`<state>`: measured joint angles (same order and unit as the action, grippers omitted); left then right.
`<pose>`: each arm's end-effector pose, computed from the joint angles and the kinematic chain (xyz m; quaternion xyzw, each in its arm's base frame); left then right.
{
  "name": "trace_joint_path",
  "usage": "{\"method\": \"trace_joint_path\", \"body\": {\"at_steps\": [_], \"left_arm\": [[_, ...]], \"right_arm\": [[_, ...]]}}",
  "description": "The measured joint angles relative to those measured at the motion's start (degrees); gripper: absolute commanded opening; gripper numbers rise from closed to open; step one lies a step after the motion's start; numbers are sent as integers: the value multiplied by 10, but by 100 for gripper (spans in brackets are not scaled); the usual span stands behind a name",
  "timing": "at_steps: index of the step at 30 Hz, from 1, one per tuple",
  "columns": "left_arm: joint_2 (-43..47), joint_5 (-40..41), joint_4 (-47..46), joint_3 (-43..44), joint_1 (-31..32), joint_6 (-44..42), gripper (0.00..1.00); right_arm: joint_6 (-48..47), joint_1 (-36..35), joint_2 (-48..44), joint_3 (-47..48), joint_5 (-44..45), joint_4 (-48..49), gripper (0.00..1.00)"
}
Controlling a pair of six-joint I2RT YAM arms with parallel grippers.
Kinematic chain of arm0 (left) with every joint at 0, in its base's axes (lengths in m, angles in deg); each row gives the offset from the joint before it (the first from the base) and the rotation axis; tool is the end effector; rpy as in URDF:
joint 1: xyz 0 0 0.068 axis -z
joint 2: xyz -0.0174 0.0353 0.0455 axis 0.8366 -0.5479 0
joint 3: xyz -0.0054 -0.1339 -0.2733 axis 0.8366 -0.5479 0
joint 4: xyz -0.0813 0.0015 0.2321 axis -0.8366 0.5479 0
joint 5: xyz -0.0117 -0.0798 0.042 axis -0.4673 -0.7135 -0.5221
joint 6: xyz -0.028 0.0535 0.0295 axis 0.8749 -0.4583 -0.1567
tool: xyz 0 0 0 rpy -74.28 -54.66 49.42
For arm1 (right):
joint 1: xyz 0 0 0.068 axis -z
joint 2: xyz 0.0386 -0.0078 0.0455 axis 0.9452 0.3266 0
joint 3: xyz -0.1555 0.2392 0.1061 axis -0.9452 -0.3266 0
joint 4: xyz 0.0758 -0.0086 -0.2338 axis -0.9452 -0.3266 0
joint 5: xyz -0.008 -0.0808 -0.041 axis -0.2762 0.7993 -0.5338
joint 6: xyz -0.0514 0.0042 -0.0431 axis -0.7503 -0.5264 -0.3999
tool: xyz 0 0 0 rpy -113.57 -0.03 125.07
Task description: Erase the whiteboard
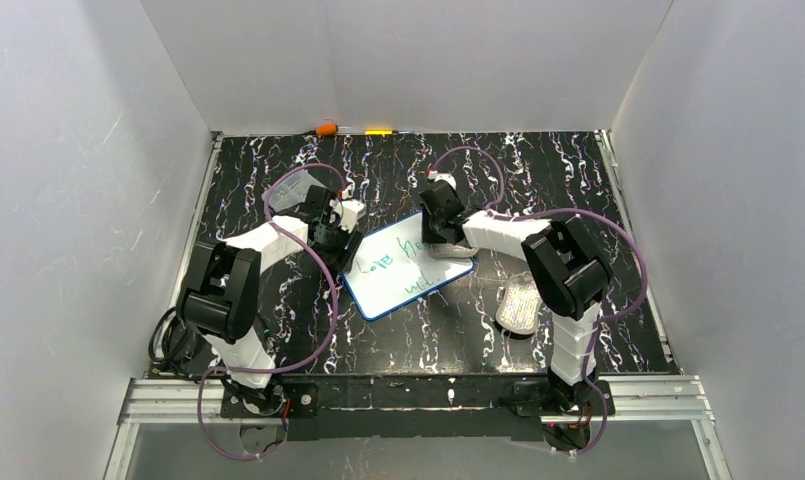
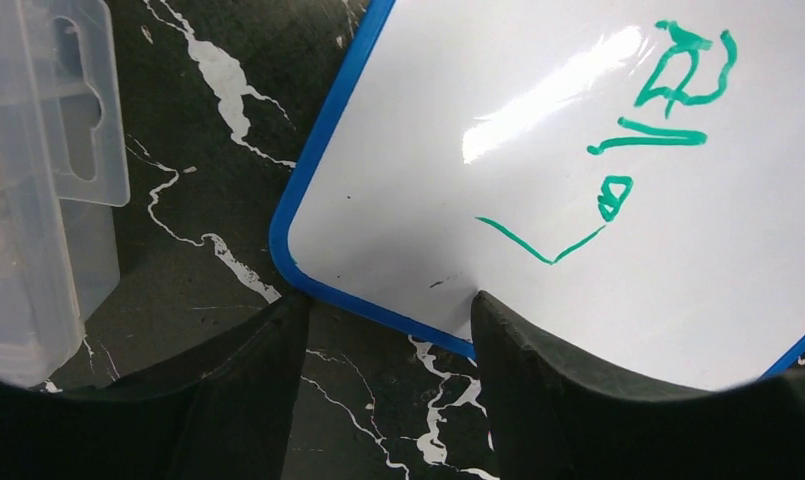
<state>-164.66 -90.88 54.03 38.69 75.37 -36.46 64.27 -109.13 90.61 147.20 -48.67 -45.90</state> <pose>0.3169 -0.1178 0.1982 0.2843 0.9149 -0.1099 0.2645 0.3441 0.2552 0.1955 -0.0355 0.9247 0.1116 0.3621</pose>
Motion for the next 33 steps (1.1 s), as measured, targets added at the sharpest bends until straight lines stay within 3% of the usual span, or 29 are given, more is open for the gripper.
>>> {"method": "trace_joint_path", "body": {"at_steps": [2, 6, 13, 18, 22, 26, 33], "left_arm": [[-4, 6, 1, 3, 0, 1, 47], [-9, 13, 10, 13, -4, 5, 41], [-10, 35, 8, 17, -3, 1, 26], [-13, 54, -3, 20, 0, -9, 25], [-14, 64, -18, 20, 2, -19, 24], [-14, 64, -31, 16, 4, -23, 23], [-14, 61, -38, 15, 6, -23, 21]], "right_arm": [[10, -12, -2, -10, -6, 23, 1], [31, -42, 3, -18, -57, 66, 1], [43, -107, 60, 38, -168, 103, 1], [48, -86, 40, 16, -198, 100, 1], [57, -9, -13, -42, -200, 82, 1], [55, 38, -11, -35, -185, 61, 1], [49, -79, 40, 19, -171, 78, 1]]}}
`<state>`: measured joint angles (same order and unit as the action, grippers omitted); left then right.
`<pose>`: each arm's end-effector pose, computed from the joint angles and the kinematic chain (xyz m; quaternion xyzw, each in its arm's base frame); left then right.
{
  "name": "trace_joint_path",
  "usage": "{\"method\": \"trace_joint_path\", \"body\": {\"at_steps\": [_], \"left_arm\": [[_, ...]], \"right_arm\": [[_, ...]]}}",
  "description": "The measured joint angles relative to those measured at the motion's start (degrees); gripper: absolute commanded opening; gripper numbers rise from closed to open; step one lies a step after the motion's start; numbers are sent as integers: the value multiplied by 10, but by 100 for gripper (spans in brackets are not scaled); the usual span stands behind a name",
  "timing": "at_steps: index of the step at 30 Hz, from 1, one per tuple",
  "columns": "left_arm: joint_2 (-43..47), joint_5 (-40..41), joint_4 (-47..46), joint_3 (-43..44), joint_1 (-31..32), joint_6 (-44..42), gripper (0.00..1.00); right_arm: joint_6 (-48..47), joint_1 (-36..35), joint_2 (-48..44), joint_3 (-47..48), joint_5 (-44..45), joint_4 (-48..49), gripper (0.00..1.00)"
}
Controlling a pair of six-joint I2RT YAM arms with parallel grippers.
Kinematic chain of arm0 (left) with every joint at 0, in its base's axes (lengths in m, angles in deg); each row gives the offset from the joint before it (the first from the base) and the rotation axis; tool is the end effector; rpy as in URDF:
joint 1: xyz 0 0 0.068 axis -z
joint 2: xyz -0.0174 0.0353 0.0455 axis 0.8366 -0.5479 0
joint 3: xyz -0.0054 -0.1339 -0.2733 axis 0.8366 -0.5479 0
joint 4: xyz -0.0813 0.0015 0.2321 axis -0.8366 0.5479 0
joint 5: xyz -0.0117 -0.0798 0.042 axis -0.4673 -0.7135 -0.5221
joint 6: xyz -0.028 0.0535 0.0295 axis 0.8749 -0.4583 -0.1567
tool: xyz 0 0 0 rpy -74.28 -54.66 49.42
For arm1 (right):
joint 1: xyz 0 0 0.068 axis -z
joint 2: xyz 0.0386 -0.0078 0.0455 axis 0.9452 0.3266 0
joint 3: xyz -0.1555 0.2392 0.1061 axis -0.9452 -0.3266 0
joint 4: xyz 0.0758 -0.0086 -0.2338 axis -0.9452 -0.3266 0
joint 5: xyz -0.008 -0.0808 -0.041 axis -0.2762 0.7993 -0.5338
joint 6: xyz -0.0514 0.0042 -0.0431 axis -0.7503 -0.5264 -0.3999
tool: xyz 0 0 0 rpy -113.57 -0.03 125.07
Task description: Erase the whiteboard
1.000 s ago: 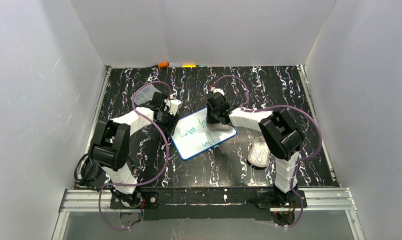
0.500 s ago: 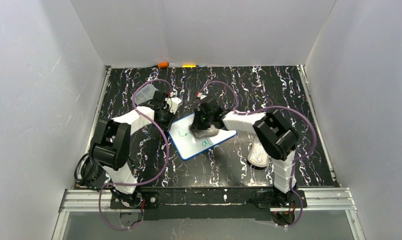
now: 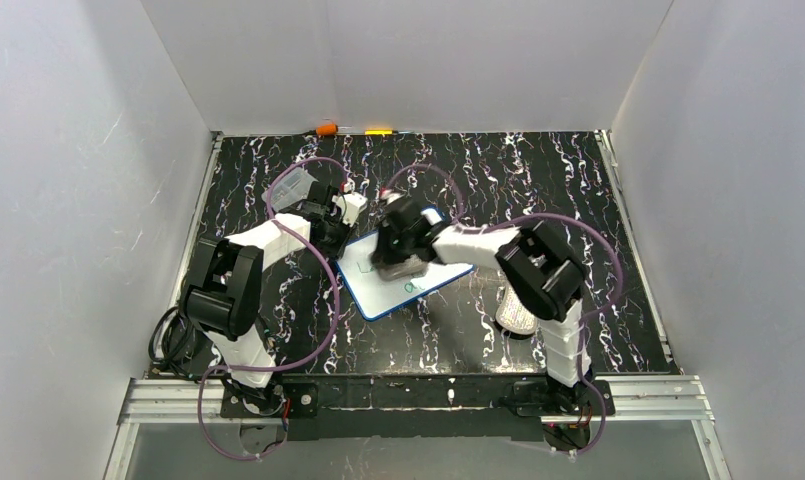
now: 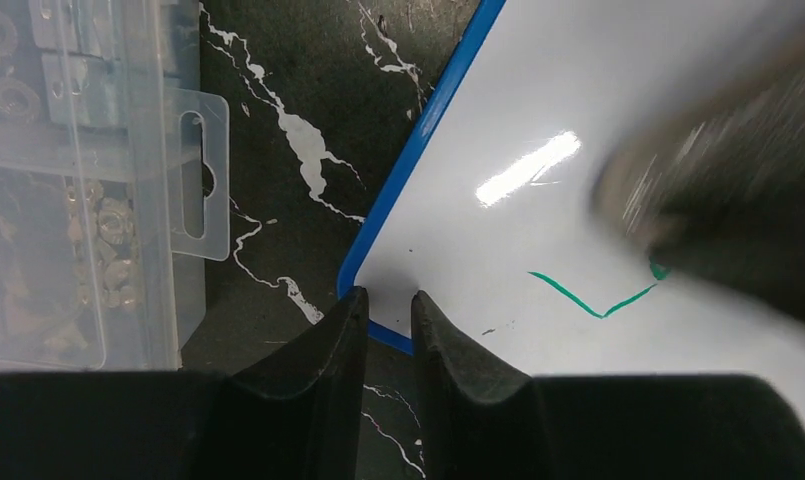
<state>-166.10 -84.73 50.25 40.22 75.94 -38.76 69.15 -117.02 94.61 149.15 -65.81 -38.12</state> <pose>0.3319 -0.1206 0.2015 0.2929 0.9057 -0.0552 0.3014 0.3116 0.3291 0.1879 -0.1142 0.9035 0.2883 0.2960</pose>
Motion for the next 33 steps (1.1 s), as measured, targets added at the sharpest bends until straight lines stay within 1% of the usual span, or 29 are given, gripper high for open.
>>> {"method": "trace_joint_path", "body": {"at_steps": [3, 4, 7, 10, 12, 16, 18, 20, 22, 24, 27, 29, 33], "left_arm": [[-1, -2, -1, 0, 0, 0, 19], [0, -4, 2, -1, -2, 2, 18], [-1, -6, 0, 0, -6, 6, 15], [-2, -6, -5, 0, -5, 6, 14], [-2, -5, -6, 0, -2, 4, 11], [-2, -4, -7, 0, 0, 2, 11], [-2, -4, -7, 0, 0, 2, 12], [-1, -5, -5, 0, 0, 2, 13], [2, -7, -1, -2, 0, 2, 16], [13, -14, 12, -11, -3, 5, 23], [34, -35, 36, -26, -9, 12, 31], [50, -47, 60, -43, -15, 19, 32], [58, -61, 78, -56, -23, 35, 31]], "right_arm": [[6, -76, 20, 18, -9, 22, 1], [36, -95, 27, 25, 1, 20, 1], [27, -106, 31, 35, -1, 12, 1], [22, -90, 22, 24, -14, 15, 1], [23, -65, -2, -10, -29, 20, 1], [35, 28, -62, -86, -45, 25, 1], [40, 73, -70, -96, -45, 24, 1], [41, 98, -70, -96, -41, 24, 1], [40, 101, -69, -94, -37, 23, 1], [42, 96, -63, -90, -35, 23, 1], [53, 82, -42, -75, -37, 35, 1], [62, 61, -25, -60, -36, 53, 1], [77, -4, 5, -40, -40, 97, 1]]}}
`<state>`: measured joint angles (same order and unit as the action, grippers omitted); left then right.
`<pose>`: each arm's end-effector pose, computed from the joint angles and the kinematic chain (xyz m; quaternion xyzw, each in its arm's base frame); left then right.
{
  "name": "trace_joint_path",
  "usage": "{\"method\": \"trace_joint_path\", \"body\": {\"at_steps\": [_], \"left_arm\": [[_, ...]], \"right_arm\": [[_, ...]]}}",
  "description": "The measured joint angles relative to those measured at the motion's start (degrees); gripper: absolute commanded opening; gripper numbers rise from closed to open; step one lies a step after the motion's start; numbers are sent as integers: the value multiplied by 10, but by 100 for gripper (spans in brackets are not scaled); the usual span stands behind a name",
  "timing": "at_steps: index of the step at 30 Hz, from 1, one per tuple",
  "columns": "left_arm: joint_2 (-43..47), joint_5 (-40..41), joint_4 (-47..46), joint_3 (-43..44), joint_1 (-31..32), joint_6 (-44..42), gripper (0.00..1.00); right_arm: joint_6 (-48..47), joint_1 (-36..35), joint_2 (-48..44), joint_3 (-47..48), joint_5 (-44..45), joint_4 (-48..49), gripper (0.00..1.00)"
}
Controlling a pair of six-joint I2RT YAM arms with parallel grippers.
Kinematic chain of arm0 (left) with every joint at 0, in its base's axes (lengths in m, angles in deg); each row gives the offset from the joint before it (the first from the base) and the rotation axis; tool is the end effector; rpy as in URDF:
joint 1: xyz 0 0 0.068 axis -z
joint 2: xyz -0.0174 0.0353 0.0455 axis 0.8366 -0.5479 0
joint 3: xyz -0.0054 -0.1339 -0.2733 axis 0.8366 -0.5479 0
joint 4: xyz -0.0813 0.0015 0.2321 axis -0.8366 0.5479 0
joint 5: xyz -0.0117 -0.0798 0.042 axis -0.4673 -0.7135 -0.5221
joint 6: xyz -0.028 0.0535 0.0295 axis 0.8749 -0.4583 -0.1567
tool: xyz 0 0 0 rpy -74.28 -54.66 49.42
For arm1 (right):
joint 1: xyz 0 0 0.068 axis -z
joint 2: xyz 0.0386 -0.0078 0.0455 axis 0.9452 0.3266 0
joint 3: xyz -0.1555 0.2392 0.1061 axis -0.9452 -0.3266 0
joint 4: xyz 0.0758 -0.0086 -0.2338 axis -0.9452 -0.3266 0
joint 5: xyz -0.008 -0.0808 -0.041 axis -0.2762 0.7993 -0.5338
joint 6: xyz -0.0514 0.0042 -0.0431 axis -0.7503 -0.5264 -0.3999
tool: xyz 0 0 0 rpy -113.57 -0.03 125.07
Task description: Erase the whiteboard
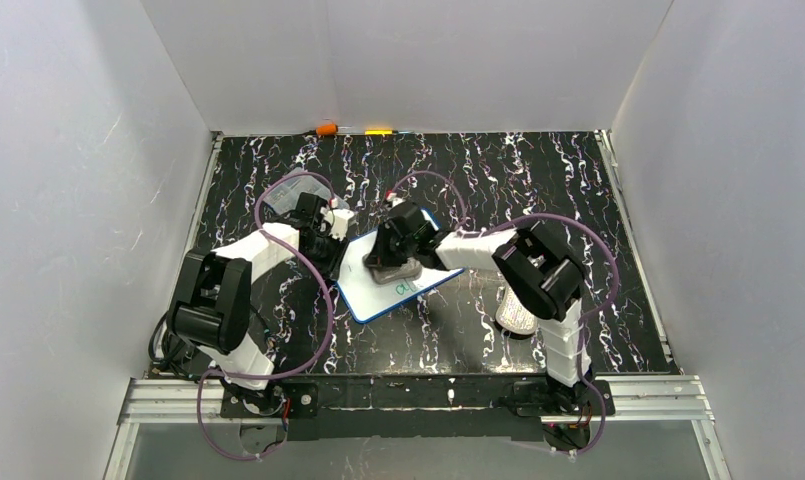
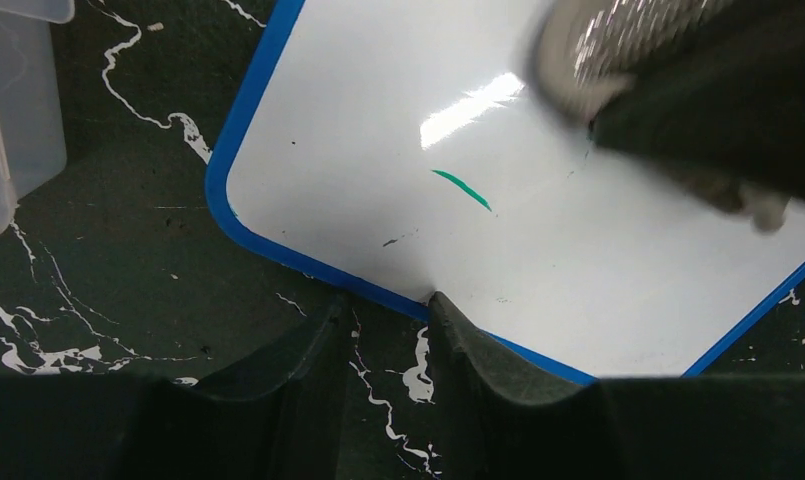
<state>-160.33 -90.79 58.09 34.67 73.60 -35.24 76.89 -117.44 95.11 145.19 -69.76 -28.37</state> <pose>0.2927 -0.0995 0.1973 0.2591 0.9310 -0.1073 0.2336 0.3068 0.3341 0.1802 -0.0724 0.8866 0.3584 0.2834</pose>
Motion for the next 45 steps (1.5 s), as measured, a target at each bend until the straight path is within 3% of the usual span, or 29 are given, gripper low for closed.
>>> {"method": "trace_joint_path", "body": {"at_steps": [5, 13, 17, 24, 30, 34, 42, 45], "left_arm": [[-16, 4, 16, 17, -3, 7, 29], [-42, 8, 41, 49, -2, 7, 28], [-56, 11, 53, 67, -2, 8, 27], [-94, 18, 97, 116, -3, 8, 24], [-121, 20, 103, 152, 4, 4, 23], [-135, 25, 107, 173, 15, 4, 23], [-117, 19, 110, 155, 9, 1, 45], [-89, 3, 125, 120, 1, 4, 48]], "right_arm": [[1, -18, 2, 4, -4, 0, 1], [-45, 141, 8, 87, 30, -87, 1], [-62, 148, 16, 94, 39, -87, 1], [-52, 77, -40, -65, 53, 30, 1], [0, 65, -160, -265, 59, 135, 1], [26, 63, -211, -327, 73, 150, 1], [10, 65, -217, -256, 103, 30, 1], [7, 68, -210, -214, 123, -12, 1]]}}
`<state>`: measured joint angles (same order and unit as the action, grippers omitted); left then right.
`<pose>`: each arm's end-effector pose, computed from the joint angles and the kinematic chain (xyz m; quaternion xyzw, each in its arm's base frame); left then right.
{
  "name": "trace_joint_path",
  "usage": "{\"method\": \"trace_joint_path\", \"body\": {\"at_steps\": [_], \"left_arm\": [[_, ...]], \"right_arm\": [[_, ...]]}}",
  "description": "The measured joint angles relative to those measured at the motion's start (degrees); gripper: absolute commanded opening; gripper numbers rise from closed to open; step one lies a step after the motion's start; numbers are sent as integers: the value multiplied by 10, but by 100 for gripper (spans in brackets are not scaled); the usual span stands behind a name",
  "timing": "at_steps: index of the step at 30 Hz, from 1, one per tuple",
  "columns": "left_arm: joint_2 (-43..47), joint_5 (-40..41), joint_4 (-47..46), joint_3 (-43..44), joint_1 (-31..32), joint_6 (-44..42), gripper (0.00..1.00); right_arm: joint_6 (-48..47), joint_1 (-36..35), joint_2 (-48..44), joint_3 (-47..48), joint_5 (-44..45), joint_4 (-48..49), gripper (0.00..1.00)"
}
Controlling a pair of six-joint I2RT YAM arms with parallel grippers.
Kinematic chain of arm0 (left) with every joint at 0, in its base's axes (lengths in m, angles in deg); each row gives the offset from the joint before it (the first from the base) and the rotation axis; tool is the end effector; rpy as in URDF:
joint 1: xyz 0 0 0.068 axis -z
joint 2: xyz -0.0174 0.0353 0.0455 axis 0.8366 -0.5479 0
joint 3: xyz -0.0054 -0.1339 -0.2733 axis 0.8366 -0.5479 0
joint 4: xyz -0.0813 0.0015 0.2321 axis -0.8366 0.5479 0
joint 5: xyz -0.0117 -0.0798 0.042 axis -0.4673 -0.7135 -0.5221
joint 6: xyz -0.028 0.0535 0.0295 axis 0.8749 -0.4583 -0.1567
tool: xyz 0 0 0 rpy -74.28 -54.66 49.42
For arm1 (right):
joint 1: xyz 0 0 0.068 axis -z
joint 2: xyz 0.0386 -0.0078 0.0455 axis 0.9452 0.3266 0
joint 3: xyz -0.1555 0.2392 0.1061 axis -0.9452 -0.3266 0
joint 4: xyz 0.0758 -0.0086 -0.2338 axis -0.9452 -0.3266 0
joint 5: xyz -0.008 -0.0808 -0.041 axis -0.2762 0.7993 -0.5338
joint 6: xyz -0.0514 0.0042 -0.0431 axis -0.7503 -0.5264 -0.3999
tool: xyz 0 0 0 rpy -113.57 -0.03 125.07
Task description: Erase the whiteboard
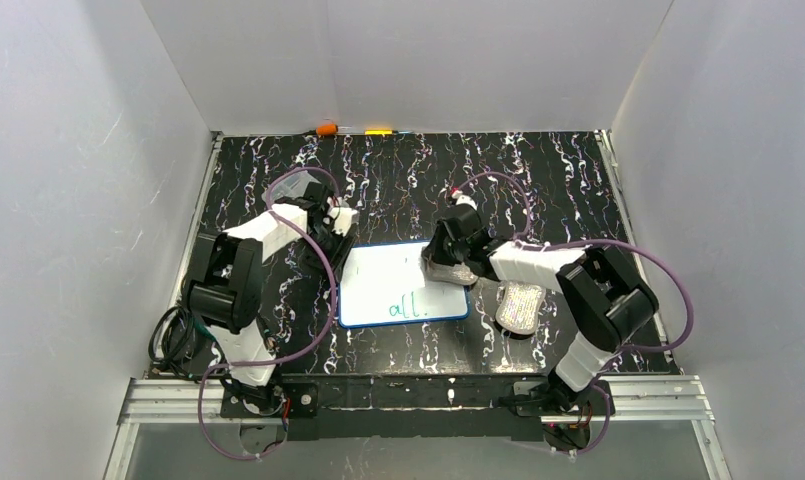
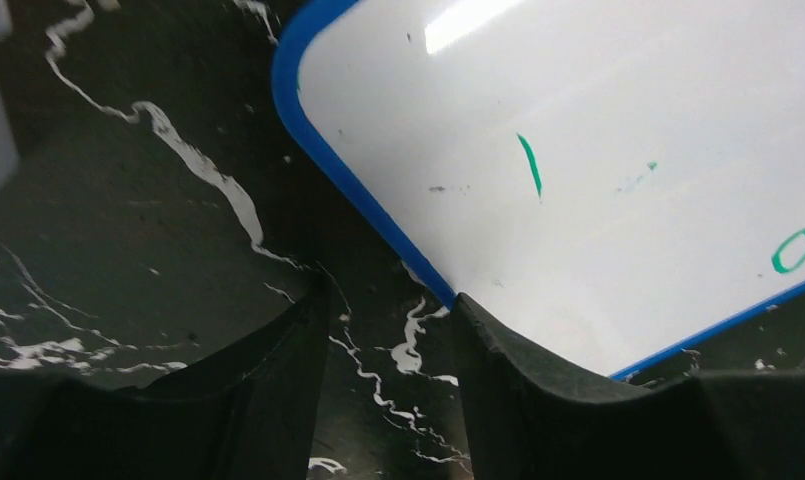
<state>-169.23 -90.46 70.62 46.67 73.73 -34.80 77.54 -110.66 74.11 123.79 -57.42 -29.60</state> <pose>0.3228 -0.1091 0.1948 0.2524 0.9499 -0.1031 0.1531 0.2692 0.2184 0.2047 0.0337 0.8963 0.2622 0.3559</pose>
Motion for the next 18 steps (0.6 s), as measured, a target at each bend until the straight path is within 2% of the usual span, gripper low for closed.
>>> {"method": "trace_joint_path", "body": {"at_steps": [6, 12, 18], "left_arm": [[17, -21, 5, -27, -5, 26, 45], [2, -38, 5, -16, -11, 46, 33], [-9, -34, 12, -7, -18, 51, 20]], "right_arm": [[13, -2, 58, 56, 19, -19, 1], [39, -34, 123, 102, 13, 19, 1], [65, -99, 200, 176, -42, 68, 1]]}}
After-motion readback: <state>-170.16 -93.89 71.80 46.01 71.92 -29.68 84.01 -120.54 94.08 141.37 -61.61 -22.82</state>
